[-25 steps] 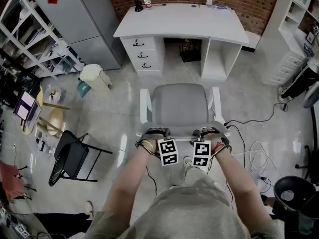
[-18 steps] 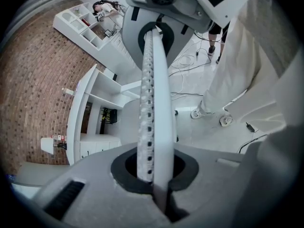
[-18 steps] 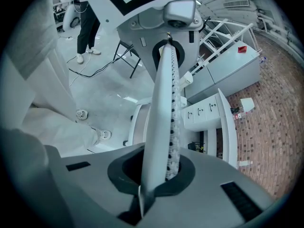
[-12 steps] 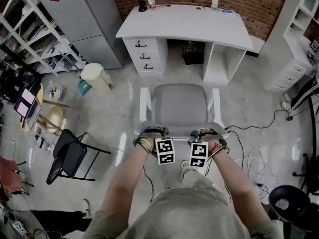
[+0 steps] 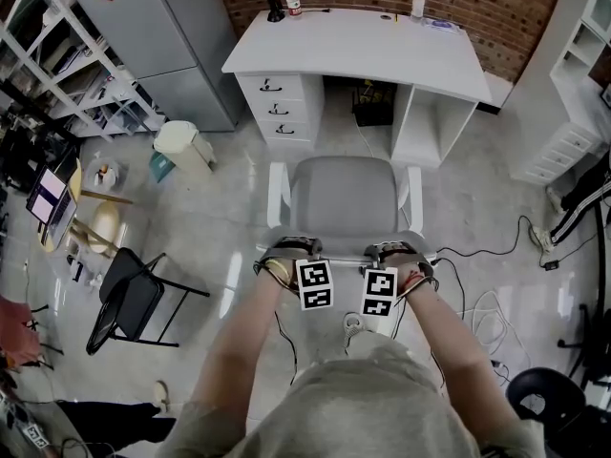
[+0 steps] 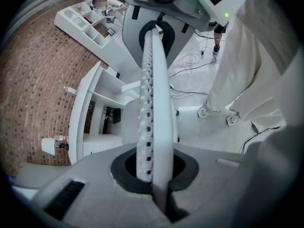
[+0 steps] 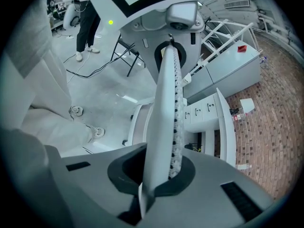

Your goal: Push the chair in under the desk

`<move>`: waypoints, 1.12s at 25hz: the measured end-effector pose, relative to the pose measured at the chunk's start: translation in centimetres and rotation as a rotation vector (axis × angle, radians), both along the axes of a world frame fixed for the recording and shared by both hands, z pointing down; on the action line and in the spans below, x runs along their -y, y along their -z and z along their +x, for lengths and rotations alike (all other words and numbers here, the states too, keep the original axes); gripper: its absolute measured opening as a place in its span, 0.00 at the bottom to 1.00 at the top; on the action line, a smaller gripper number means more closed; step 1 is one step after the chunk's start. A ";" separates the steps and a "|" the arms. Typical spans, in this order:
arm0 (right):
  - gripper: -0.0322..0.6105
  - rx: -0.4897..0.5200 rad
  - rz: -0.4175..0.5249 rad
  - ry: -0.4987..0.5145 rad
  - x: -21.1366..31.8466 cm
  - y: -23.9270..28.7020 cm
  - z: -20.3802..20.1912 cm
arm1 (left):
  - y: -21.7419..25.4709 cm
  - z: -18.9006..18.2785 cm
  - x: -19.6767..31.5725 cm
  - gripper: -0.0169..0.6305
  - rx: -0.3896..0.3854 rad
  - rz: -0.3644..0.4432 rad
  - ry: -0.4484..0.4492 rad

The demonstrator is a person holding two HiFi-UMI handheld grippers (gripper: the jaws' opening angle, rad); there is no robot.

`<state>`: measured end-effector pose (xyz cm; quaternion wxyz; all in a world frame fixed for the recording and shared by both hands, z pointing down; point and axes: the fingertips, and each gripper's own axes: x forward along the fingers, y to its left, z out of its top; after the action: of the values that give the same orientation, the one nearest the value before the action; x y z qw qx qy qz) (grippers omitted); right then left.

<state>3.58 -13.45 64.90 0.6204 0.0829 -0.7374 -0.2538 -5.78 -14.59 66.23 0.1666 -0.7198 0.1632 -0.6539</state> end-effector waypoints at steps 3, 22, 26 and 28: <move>0.06 0.001 0.004 0.003 1.0 0.1 0.2 | 0.1 0.2 1.0 0.05 0.000 -0.001 0.002; 0.06 0.003 0.005 0.014 7.4 0.2 0.7 | 0.2 0.7 7.3 0.05 0.001 0.004 0.010; 0.06 0.002 0.009 0.016 8.7 0.2 0.8 | 0.2 0.8 8.7 0.05 0.003 0.007 0.013; 0.06 0.001 0.015 0.017 9.5 0.2 0.9 | 0.1 0.9 9.4 0.05 0.002 0.009 0.014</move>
<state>4.51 -22.91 64.72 0.6171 0.0813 -0.7366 -0.2645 -4.89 -23.98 66.13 0.1654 -0.7170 0.1711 -0.6551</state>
